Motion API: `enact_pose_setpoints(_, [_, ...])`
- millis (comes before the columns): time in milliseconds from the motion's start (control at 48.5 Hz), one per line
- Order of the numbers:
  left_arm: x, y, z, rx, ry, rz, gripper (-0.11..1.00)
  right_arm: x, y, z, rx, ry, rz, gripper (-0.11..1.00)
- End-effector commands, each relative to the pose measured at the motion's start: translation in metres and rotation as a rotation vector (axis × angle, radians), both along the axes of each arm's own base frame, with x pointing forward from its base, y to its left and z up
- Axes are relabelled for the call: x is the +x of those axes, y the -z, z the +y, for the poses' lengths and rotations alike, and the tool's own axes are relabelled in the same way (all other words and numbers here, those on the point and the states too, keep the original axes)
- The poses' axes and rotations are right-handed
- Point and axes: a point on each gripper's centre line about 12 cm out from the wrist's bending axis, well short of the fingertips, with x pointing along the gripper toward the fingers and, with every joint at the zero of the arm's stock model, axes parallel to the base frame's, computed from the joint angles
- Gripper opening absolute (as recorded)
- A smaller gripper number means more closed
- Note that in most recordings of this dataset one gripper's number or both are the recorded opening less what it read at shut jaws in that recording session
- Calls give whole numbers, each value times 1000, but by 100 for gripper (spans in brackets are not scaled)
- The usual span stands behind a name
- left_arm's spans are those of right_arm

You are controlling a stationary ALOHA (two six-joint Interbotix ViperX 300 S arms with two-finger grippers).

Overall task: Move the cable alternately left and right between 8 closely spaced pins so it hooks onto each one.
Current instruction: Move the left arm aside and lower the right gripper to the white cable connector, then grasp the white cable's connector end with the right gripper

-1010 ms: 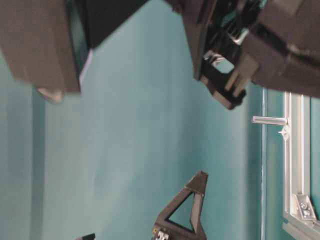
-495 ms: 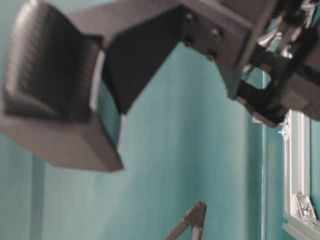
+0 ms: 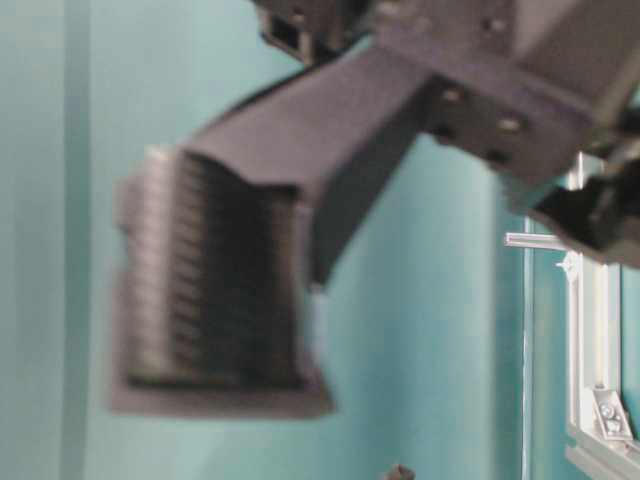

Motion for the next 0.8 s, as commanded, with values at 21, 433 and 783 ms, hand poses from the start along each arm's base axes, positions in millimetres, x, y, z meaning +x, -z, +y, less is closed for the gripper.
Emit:
enact_pose_setpoints(21, [-6, -6, -2, 7, 4, -21, 2, 5, -10, 7, 7, -5, -14, 56])
enact_pose_setpoints(433, [-28, -6, -6, 5, 7, -27, 2, 8, 13, 10, -10, -7, 29, 56])
enact_pose_setpoints(783, [-41, -7, -8, -6, 5, -37, 2, 8, 25, 10, -21, -6, 52, 54])
